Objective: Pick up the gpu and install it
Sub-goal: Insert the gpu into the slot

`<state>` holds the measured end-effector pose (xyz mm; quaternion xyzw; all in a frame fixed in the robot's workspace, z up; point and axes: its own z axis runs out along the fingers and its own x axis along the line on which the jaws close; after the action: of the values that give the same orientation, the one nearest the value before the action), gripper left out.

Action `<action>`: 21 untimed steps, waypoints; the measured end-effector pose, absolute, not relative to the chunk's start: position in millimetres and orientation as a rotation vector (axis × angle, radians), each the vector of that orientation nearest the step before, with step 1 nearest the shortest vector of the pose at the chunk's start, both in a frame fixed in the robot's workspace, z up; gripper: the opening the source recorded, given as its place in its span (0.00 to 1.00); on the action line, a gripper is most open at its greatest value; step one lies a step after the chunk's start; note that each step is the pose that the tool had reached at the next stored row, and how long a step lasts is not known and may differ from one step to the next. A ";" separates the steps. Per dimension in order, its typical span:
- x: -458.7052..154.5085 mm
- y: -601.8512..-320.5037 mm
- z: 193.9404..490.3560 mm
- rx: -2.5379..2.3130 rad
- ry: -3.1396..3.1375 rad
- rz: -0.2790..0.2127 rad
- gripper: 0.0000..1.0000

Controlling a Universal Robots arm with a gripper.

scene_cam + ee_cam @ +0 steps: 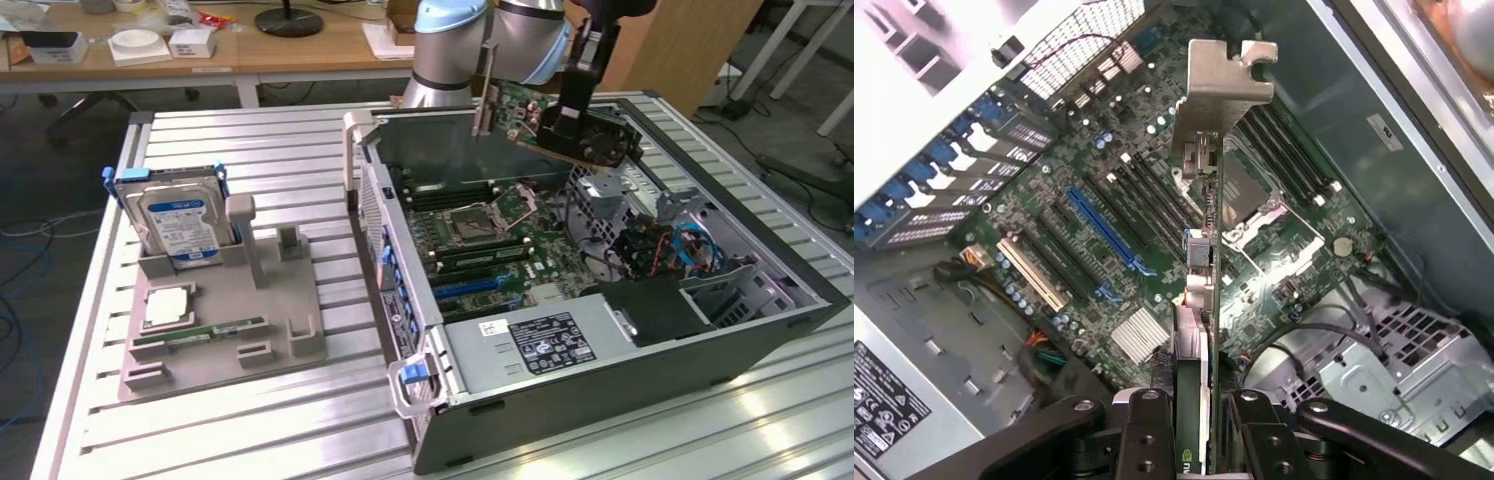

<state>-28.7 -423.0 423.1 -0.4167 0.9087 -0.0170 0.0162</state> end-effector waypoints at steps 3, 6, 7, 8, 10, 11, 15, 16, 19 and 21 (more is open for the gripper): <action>-28.8 -423.0 423.1 -1.341 2.804 -0.052 0.26; -28.9 -423.0 423.0 -1.390 2.779 -0.051 0.26; -28.9 -423.0 423.0 -1.408 2.770 -0.051 0.26; -29.0 -423.0 423.0 -1.424 2.762 -0.050 0.26; -29.1 -423.0 423.1 -1.455 2.745 -0.050 0.26; -29.1 -423.0 423.0 -1.471 2.737 -0.050 0.26; -29.3 -423.0 423.0 -1.533 2.702 -0.048 0.26; -29.4 -423.0 423.0 -1.548 2.693 -0.048 0.26; -29.5 -423.0 423.0 -1.595 2.665 -0.047 0.26; -29.6 -423.0 423.0 -1.629 2.644 -0.046 0.26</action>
<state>-29.6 -423.0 423.0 -0.5244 0.8512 -0.0149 0.0181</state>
